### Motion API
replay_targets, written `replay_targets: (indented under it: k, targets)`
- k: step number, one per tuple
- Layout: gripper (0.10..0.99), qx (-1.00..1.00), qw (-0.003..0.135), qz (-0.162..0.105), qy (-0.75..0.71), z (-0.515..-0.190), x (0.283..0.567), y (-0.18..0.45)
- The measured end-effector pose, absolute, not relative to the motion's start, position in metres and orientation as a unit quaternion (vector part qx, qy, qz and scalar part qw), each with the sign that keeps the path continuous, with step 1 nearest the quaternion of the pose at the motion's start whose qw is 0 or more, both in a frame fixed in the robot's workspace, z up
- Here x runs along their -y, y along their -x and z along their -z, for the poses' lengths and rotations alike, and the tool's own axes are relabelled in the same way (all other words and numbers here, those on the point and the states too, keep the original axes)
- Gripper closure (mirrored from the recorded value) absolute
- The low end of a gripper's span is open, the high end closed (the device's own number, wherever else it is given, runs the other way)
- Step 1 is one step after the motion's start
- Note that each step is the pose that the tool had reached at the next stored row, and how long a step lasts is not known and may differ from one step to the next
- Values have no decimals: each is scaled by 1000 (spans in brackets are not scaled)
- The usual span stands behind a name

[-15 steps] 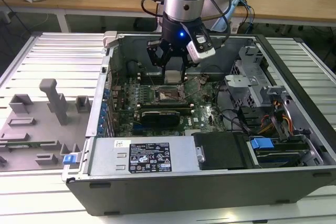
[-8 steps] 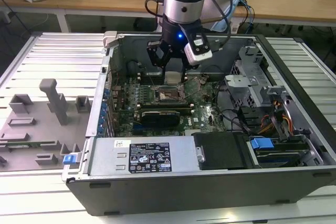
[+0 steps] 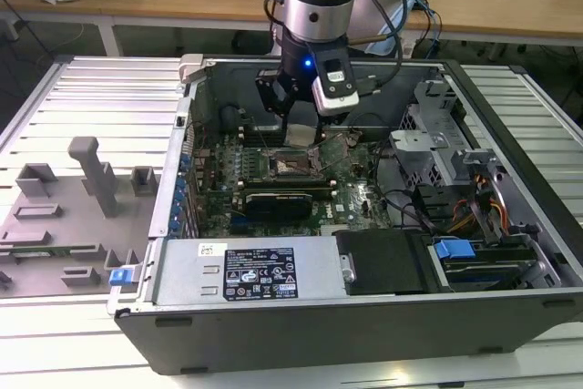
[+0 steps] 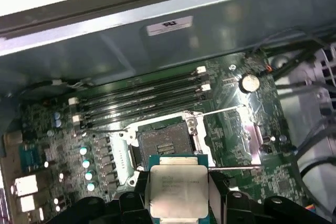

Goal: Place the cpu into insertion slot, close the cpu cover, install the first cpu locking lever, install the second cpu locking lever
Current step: 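Place the cpu into insertion slot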

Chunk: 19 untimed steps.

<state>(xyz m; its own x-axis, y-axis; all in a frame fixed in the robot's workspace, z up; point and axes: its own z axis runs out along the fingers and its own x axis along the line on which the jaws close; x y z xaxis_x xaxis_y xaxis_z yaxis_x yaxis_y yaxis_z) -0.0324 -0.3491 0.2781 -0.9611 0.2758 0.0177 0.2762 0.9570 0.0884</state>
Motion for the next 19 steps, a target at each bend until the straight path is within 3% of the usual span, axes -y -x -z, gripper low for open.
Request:
replay_targets:
  k: [19]
  targets:
    - [553, 942, -6, 45, 332, -275, 349, 32]
